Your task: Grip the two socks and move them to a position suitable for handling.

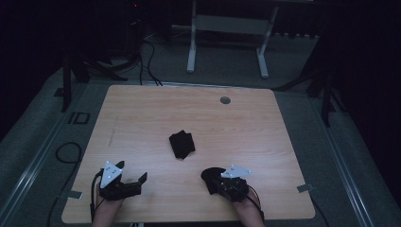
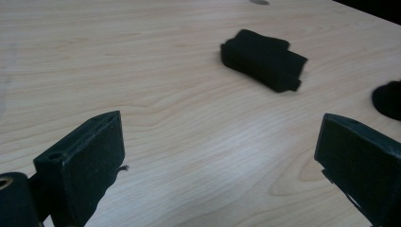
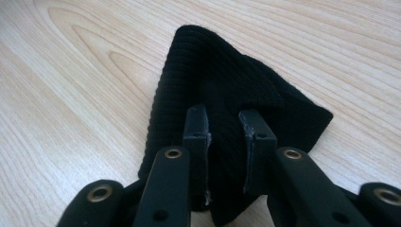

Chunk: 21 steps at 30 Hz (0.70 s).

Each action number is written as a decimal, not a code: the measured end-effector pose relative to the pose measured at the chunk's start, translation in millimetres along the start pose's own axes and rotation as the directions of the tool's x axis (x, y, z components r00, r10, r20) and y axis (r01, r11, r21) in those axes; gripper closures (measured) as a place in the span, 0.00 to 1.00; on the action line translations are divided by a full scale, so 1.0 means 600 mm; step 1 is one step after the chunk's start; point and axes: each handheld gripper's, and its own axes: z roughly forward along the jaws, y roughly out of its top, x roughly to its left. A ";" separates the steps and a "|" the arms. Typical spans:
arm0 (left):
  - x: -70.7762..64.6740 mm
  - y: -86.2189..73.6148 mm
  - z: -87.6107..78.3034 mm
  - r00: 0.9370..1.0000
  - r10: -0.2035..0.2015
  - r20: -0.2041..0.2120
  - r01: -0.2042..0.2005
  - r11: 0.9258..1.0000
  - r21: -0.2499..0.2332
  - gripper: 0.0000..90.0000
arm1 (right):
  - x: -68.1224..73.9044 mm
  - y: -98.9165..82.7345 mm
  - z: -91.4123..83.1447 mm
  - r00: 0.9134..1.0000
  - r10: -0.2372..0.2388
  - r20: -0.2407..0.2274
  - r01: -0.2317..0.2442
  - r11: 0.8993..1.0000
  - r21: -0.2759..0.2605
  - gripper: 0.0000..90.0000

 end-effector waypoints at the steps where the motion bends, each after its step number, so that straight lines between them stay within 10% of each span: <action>1: -0.001 0.000 0.001 1.000 -0.003 0.004 0.003 1.000 0.008 0.03 | 0.000 0.000 0.000 1.000 0.008 -0.003 -0.008 1.000 0.000 0.83; 12: -0.028 0.004 0.016 0.996 -0.008 0.092 0.004 0.999 0.044 0.04 | -0.009 0.050 -0.063 1.000 0.008 -0.012 -0.009 0.996 -0.086 0.44; 21: -0.072 0.005 0.043 0.981 0.010 0.192 -0.030 0.994 0.101 0.04 | -0.004 0.024 0.004 0.999 -0.022 -0.036 0.025 0.995 0.095 0.43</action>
